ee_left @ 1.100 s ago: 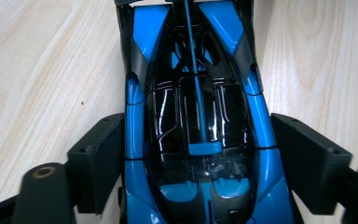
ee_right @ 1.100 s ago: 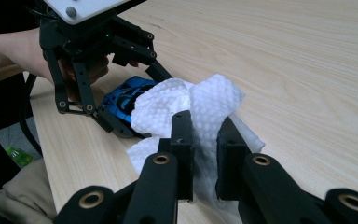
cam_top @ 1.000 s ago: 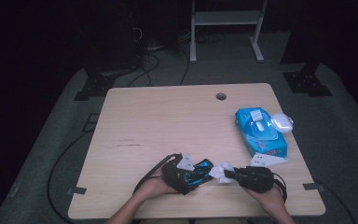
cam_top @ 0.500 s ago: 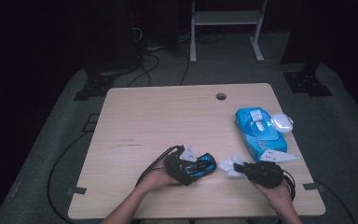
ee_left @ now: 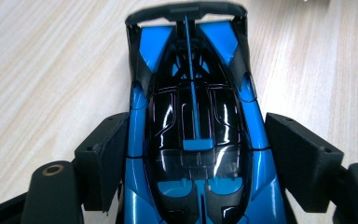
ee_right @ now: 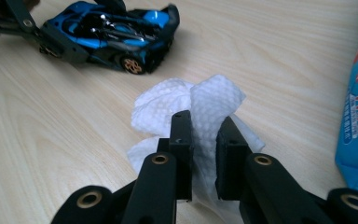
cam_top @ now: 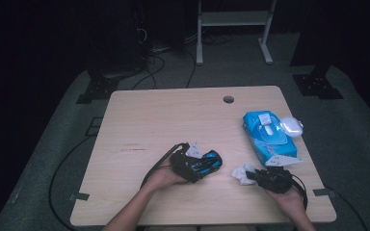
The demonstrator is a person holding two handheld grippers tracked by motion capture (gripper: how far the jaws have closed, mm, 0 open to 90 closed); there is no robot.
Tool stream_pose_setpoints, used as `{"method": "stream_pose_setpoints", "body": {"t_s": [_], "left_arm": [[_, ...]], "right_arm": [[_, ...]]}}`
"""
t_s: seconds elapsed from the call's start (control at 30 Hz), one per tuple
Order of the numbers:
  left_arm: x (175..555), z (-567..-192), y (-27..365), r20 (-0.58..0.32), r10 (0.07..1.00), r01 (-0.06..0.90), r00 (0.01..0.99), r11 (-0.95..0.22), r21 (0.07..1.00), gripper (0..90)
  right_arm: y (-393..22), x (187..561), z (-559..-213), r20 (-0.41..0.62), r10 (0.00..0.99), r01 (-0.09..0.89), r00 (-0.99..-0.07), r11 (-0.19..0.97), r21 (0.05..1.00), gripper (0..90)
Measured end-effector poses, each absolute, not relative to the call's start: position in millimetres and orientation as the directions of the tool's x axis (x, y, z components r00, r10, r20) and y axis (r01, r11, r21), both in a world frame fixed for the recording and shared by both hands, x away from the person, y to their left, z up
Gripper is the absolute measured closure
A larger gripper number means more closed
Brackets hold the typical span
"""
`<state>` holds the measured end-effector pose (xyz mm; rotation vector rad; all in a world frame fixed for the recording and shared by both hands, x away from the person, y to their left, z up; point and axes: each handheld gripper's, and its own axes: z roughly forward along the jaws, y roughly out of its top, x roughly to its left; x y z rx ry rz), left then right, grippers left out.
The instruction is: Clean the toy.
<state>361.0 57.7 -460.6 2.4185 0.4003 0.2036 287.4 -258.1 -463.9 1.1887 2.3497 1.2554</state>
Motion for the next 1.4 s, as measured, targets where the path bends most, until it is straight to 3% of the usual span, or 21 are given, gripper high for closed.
{"method": "stream_pose_setpoints", "body": {"t_s": [0.2,0.37,0.6,1.03,1.4], "left_arm": [[359,-452,64,0.034,0.358,0.239,0.933,-0.688,0.685,15.1],[356,-444,73,0.049,0.375,0.233,0.926,-0.669,0.706,13.4],[354,-439,100,0.070,0.414,0.242,0.907,-0.651,0.719,11.8],[342,-439,147,0.081,0.489,0.278,0.869,-0.617,0.736,10.9],[325,-452,174,0.027,0.550,0.340,0.835,-0.554,0.760,9.1]], "right_arm": [[-256,288,-467,0.159,0.749,0.562,-0.643,0.320,0.763,70.3],[-258,288,-465,0.165,0.756,0.559,-0.633,0.300,0.773,59.8],[-263,285,-461,0.174,0.752,0.540,-0.635,0.272,0.796,51.7],[-263,283,-459,0.186,0.741,0.528,-0.646,0.256,0.810,45.7],[-263,281,-457,0.190,0.739,0.520,-0.646,0.244,0.819,41.0]]}}
